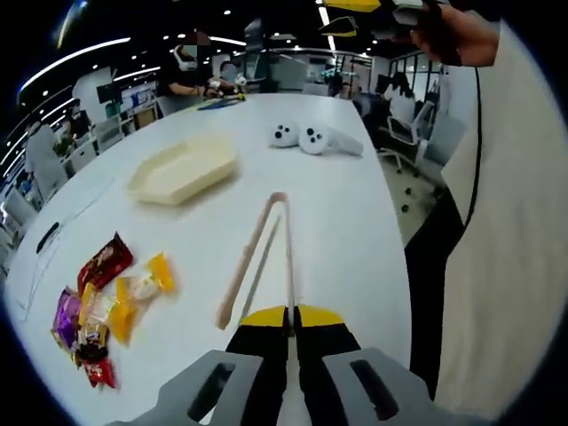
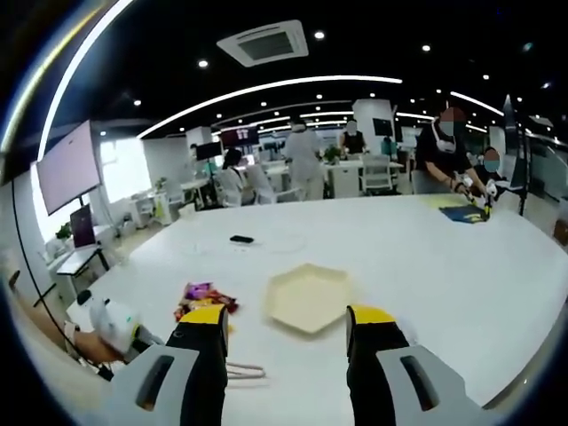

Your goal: Place the target food into the container with the food tongs after gripping and lifting it, then release it inside without dropping or visibly crushing the food.

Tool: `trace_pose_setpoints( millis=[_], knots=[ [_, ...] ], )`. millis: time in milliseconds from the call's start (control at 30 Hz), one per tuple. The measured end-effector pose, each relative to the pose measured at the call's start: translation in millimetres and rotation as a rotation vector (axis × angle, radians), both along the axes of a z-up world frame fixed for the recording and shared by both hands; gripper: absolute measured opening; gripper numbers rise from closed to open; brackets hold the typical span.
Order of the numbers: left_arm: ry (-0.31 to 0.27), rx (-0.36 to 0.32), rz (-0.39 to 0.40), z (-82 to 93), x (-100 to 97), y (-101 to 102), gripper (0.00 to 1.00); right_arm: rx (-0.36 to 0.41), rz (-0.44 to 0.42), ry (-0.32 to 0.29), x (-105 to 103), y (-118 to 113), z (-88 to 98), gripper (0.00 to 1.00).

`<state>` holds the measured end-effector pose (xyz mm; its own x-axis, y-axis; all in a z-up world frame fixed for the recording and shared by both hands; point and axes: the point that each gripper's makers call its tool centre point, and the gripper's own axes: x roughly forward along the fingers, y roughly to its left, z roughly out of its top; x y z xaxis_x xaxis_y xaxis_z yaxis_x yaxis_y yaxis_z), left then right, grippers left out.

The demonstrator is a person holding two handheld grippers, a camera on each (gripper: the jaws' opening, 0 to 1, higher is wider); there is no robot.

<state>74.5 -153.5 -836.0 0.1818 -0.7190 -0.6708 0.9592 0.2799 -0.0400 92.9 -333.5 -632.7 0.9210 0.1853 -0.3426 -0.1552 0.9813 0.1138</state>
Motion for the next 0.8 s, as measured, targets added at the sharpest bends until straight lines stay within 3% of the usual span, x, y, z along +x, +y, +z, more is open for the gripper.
trace_pose_setpoints(
  millis=[133, 300, 533, 633, 800],
  knots=[
    [0.001, -0.053, 0.037, 20.9, 3.3, 3.3, 0.0, 0.009, 0.019, 0.006, 2.1, 4.7, -2.1, 0.53],
    [-0.004, -0.118, 0.068, 54.6, 4.7, 14.0, 0.0, 0.017, 0.106, 0.021, 8.2, 22.6, -5.5, 0.5],
    [-0.041, -0.137, 0.061, 85.7, 4.1, 32.2, 0.0, 0.032, 0.184, -0.007, 20.3, 43.2, 5.3, 0.5],
    [-0.034, -0.192, 0.061, 104.5, 3.1, 33.6, 0.0, 0.03, 0.321, -0.003, 17.0, 65.1, 7.4, 0.45],
    [-0.036, -0.233, 0.036, 127.1, -2.7, 37.6, 0.0, -0.016, 0.508, -0.025, 10.8, 94.5, 15.3, 0.45]
  ],
)
